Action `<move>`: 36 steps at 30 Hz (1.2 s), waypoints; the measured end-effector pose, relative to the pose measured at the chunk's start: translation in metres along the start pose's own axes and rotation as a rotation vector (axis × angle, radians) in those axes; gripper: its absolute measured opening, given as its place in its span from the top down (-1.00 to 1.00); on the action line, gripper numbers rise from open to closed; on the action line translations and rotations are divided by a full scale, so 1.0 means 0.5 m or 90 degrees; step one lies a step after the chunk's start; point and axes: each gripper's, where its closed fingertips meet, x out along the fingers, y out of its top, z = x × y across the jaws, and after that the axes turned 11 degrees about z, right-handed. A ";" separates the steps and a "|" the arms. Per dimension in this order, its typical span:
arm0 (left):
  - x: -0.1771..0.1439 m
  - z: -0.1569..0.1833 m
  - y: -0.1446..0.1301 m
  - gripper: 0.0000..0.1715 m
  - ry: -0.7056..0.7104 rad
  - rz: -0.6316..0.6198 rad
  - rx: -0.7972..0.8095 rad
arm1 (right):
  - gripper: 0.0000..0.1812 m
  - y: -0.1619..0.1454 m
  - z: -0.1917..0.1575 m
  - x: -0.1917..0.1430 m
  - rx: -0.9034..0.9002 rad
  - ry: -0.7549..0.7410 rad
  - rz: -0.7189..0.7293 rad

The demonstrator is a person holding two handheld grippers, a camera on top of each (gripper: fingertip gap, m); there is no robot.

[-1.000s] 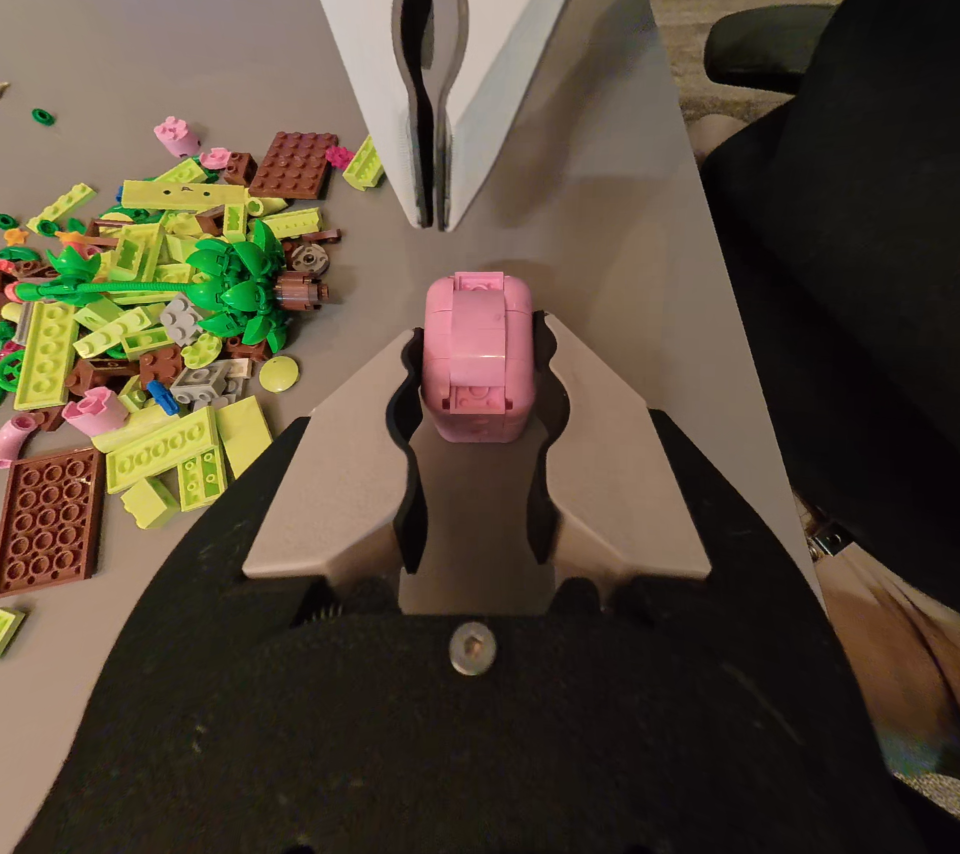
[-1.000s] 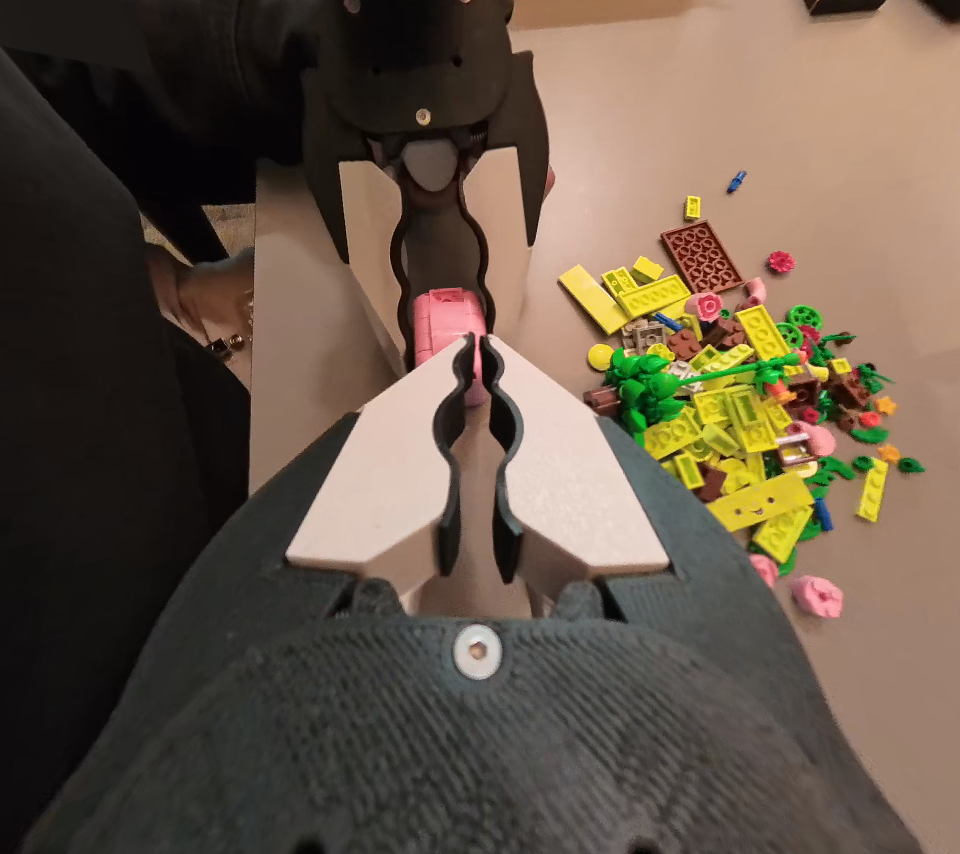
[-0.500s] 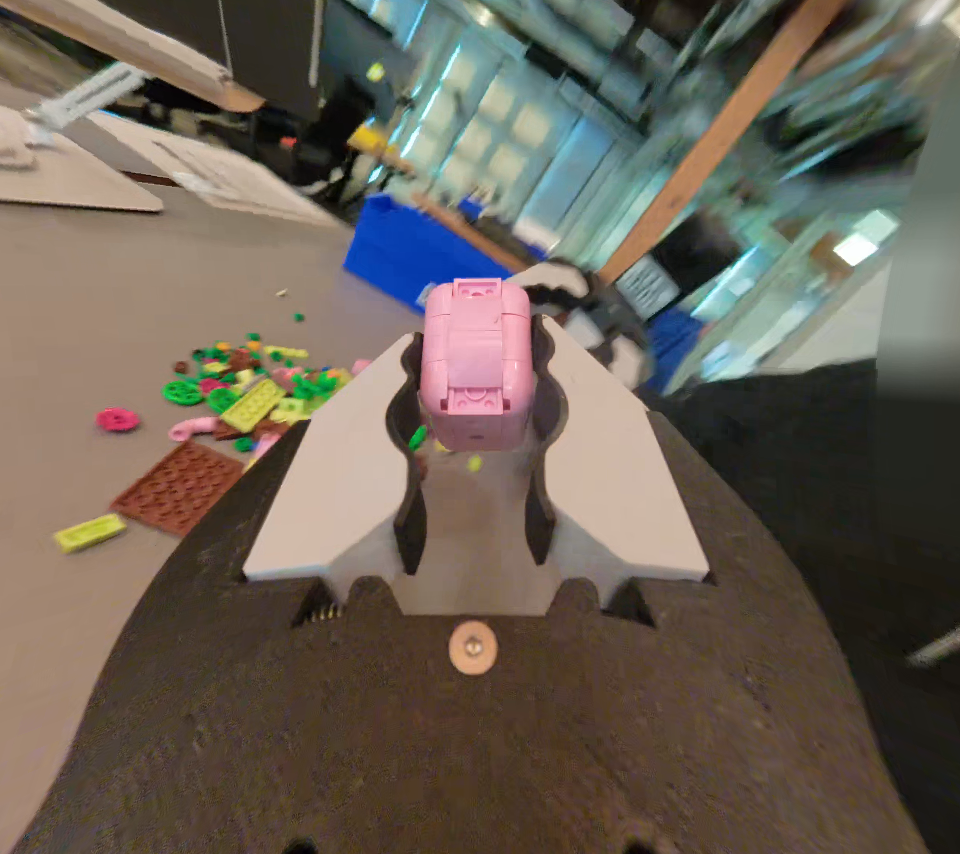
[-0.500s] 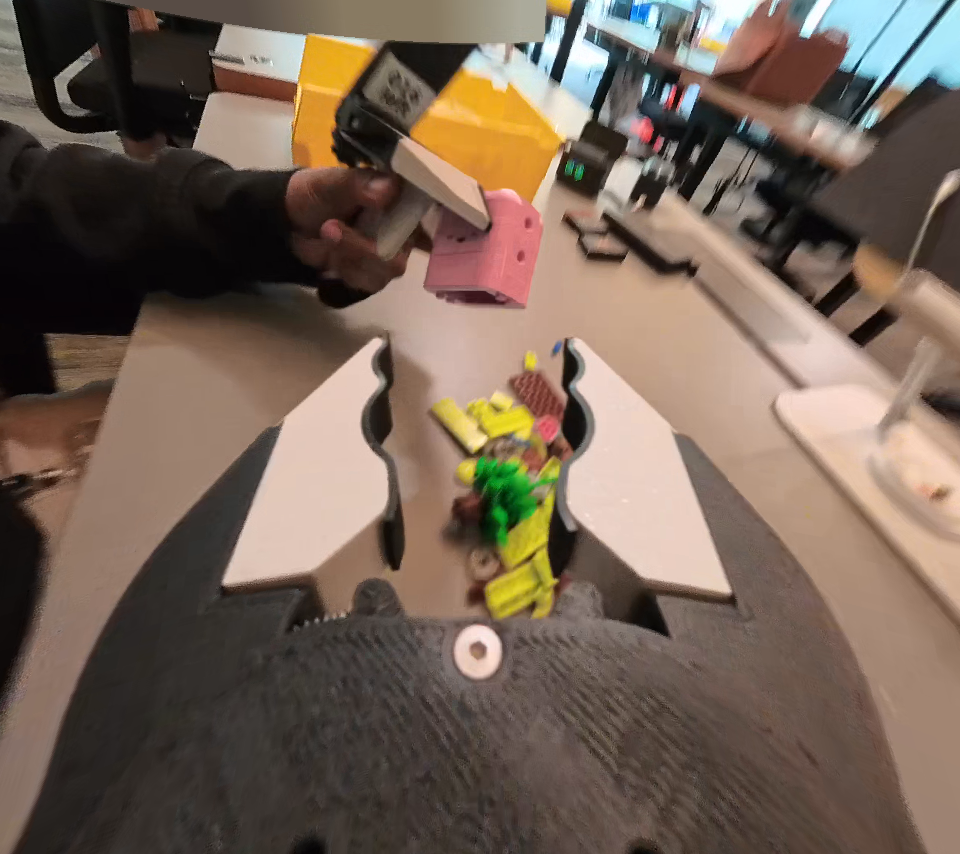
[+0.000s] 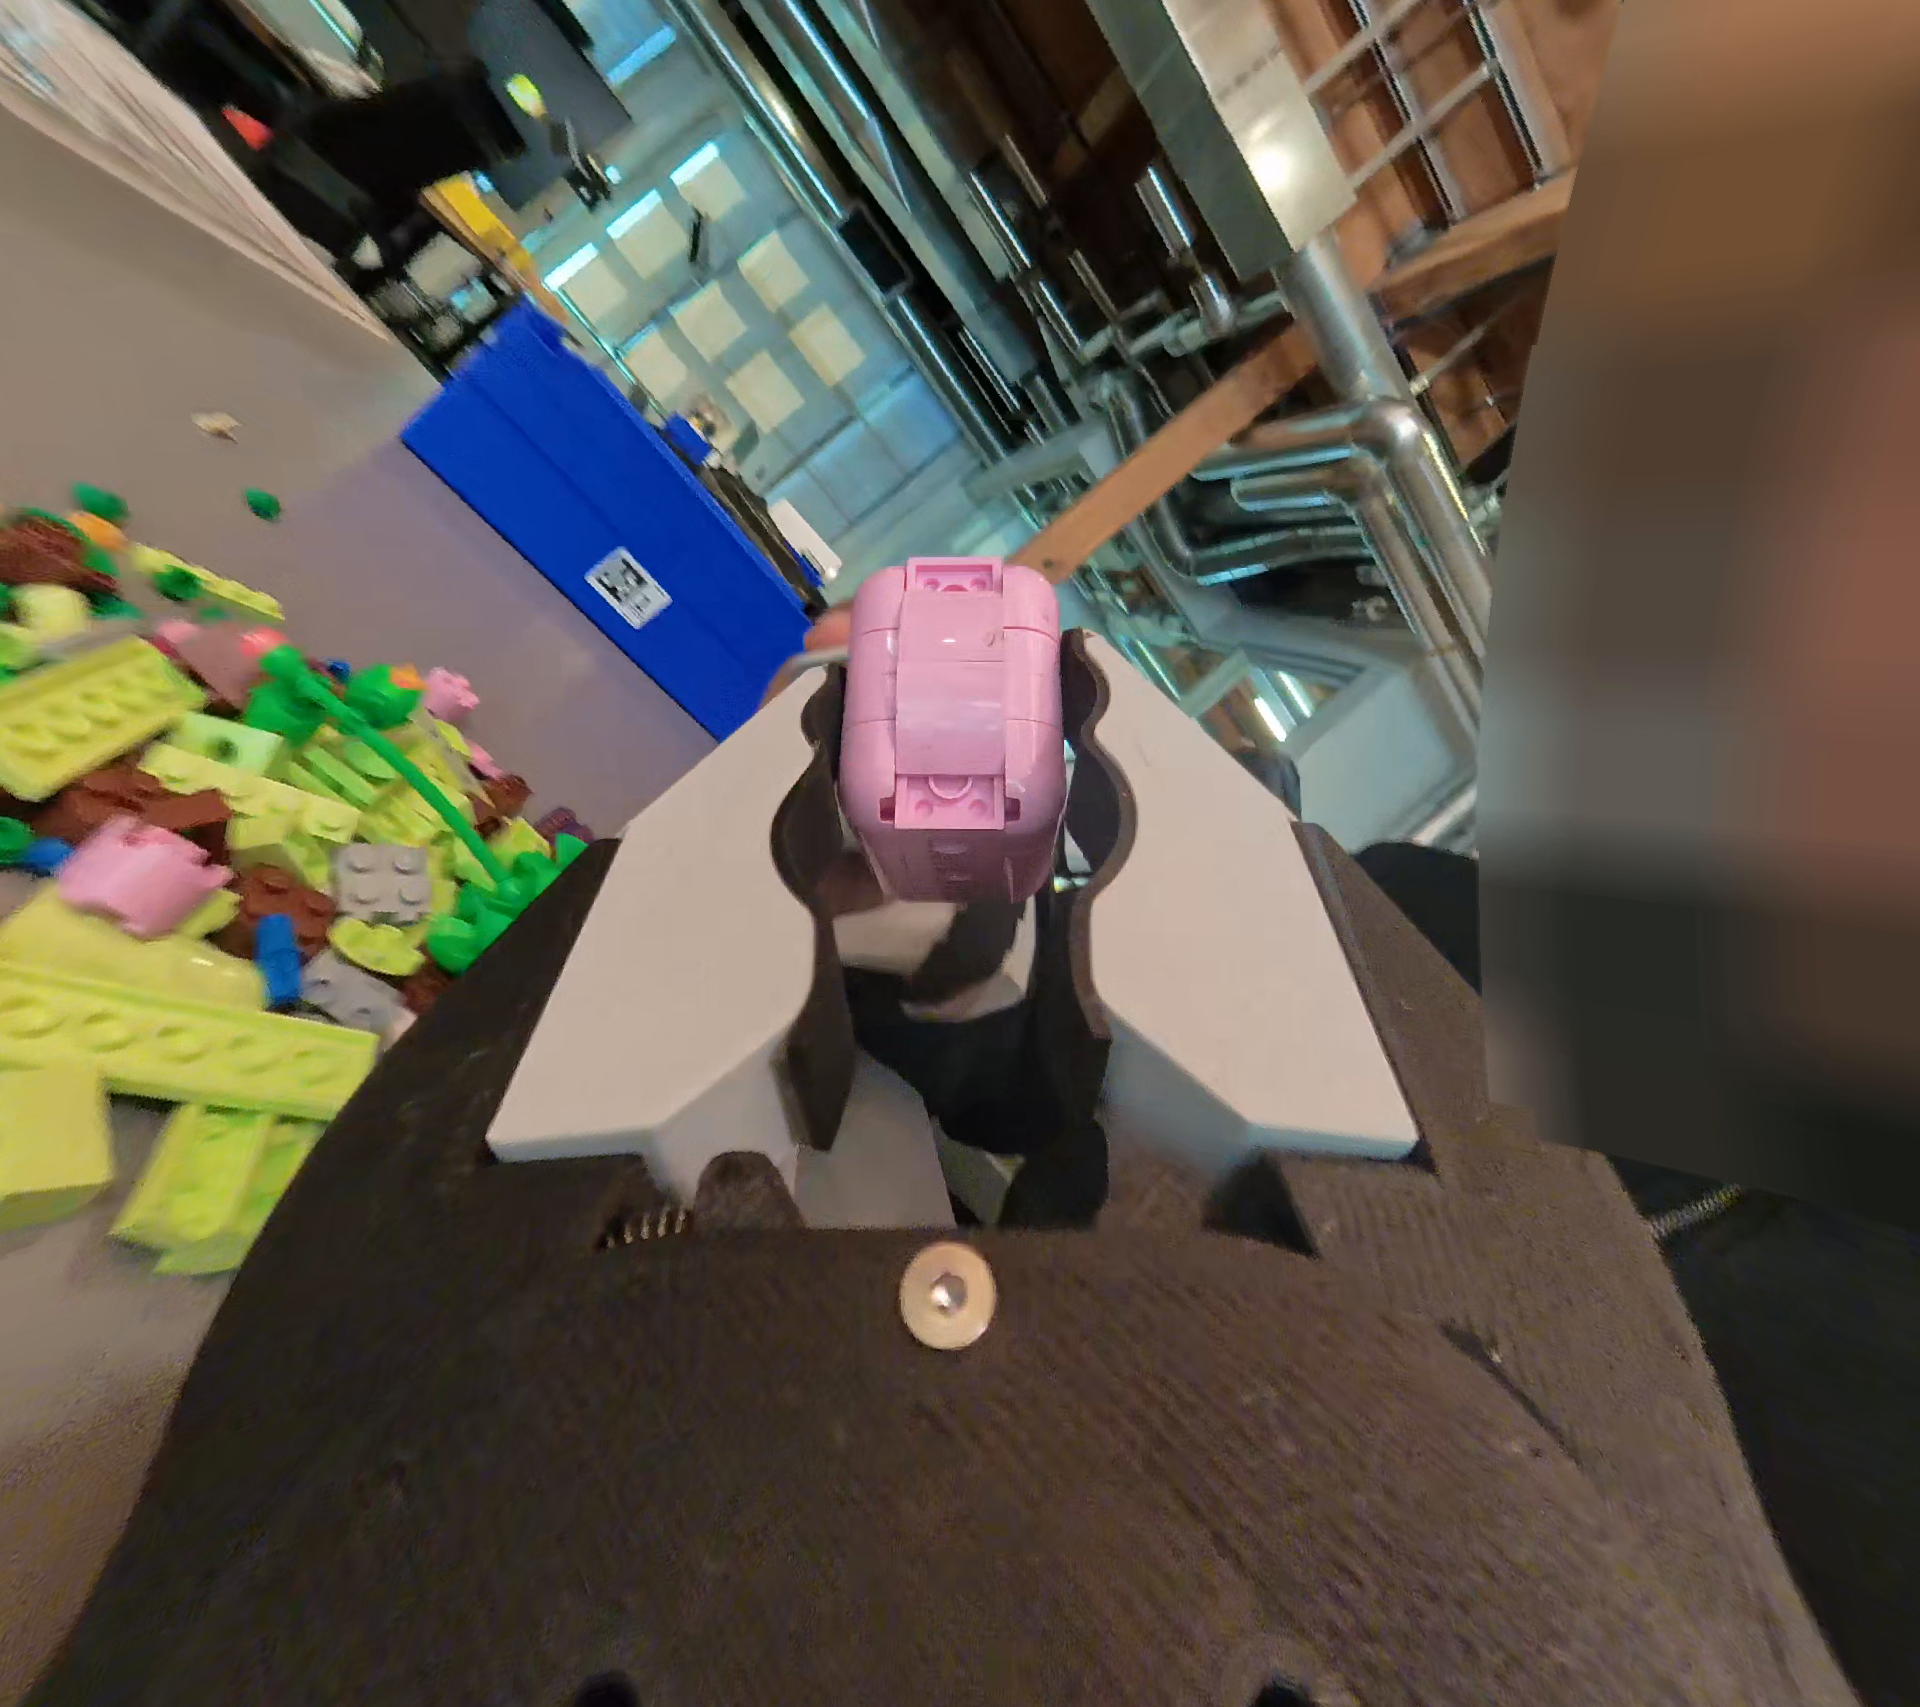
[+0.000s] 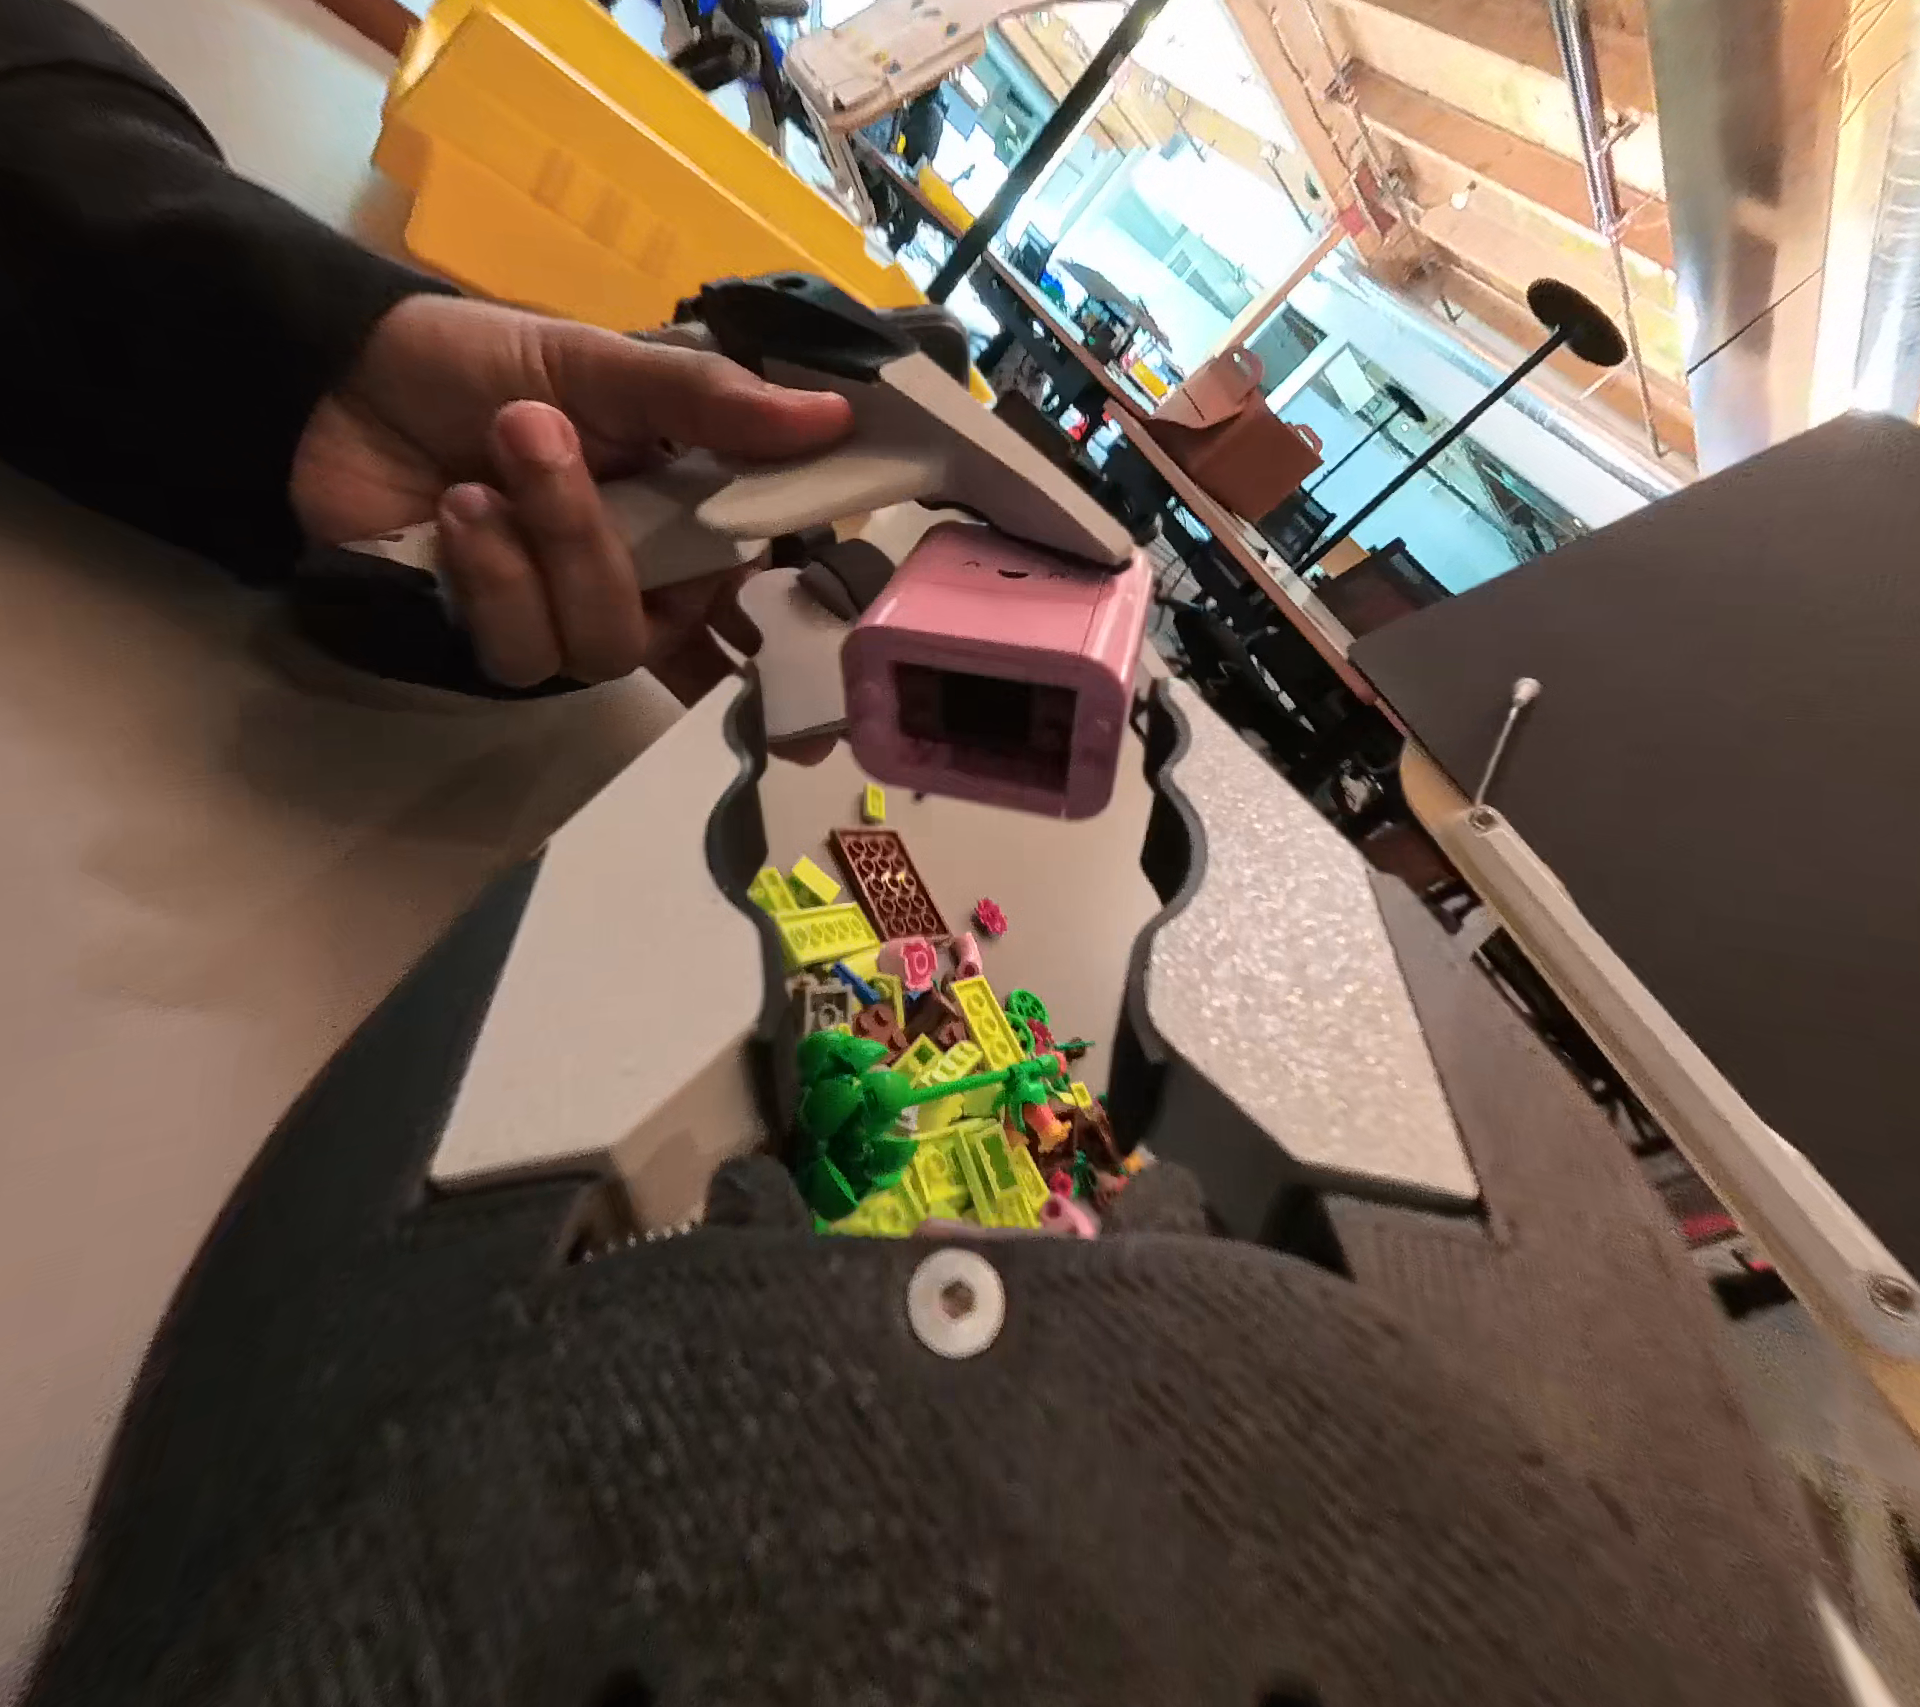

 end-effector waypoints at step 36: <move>-0.037 -0.092 -0.075 0.36 0.254 -0.200 0.323 | 0.40 -0.104 -0.040 -0.047 0.074 0.135 -0.294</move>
